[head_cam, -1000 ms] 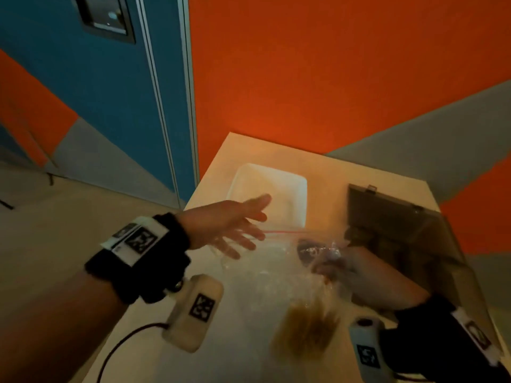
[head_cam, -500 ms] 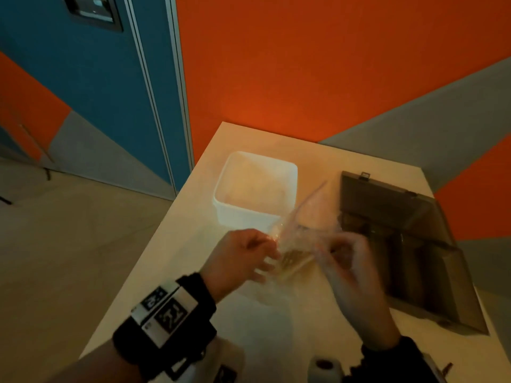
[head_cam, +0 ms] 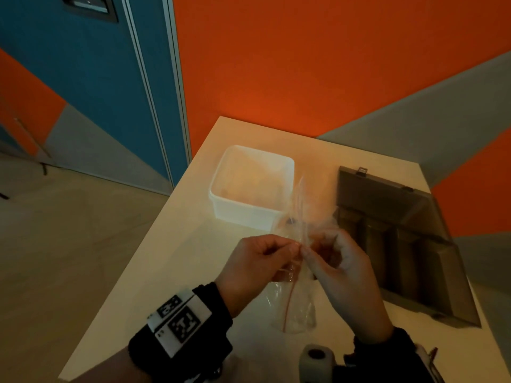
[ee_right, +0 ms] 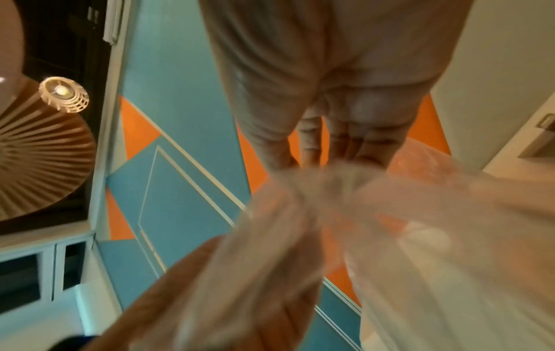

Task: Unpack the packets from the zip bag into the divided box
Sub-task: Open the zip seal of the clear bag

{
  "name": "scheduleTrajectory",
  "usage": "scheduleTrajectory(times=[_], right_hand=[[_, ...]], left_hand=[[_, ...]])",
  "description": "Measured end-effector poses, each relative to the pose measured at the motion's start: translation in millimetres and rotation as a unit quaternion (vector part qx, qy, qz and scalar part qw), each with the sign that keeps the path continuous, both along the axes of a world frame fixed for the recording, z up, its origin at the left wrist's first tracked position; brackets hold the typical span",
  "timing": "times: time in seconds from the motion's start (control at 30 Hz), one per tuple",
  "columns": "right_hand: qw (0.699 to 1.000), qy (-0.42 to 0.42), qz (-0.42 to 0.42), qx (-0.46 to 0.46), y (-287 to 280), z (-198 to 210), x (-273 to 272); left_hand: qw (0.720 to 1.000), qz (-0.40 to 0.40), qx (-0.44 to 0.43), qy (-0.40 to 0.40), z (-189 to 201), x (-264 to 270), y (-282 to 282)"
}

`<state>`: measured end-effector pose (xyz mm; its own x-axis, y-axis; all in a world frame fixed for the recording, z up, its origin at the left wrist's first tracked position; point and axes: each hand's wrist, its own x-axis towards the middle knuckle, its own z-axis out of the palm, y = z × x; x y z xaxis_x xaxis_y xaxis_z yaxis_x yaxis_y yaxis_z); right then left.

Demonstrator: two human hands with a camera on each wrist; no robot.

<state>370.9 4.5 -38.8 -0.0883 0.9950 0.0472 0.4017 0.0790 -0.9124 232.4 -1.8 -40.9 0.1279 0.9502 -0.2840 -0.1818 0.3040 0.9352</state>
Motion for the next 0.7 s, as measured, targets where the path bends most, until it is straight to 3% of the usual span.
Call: scheduleTrajectory(times=[0.17, 0.3, 0.37, 0.53, 0.7], right_hand=[[0.995, 0.089, 0.018, -0.050, -1.0, 0.7, 6.4], [0.990, 0.128, 0.012, -0.060, -8.0, -0.2, 9.2], [0.988, 0.139, 0.008, -0.066, -9.9, -0.8, 10.1], [0.992, 0.101, -0.006, -0.080, -6.4, -3.3, 11.8], [0.984, 0.141, -0.005, -0.106, -7.5, -1.9, 14.6]], left_hand=[[0.988, -0.023, -0.072, -0.132, -3.0, 2.2, -2.4], [0.979, -0.040, -0.093, -0.176, -2.8, 4.9, -3.1], [0.984, -0.045, -0.074, -0.154, -1.7, 5.7, -3.4], [0.999, -0.047, 0.018, 0.002, -1.5, 12.9, -5.2], [0.998, -0.035, 0.034, 0.050, -5.9, 15.2, -3.7]])
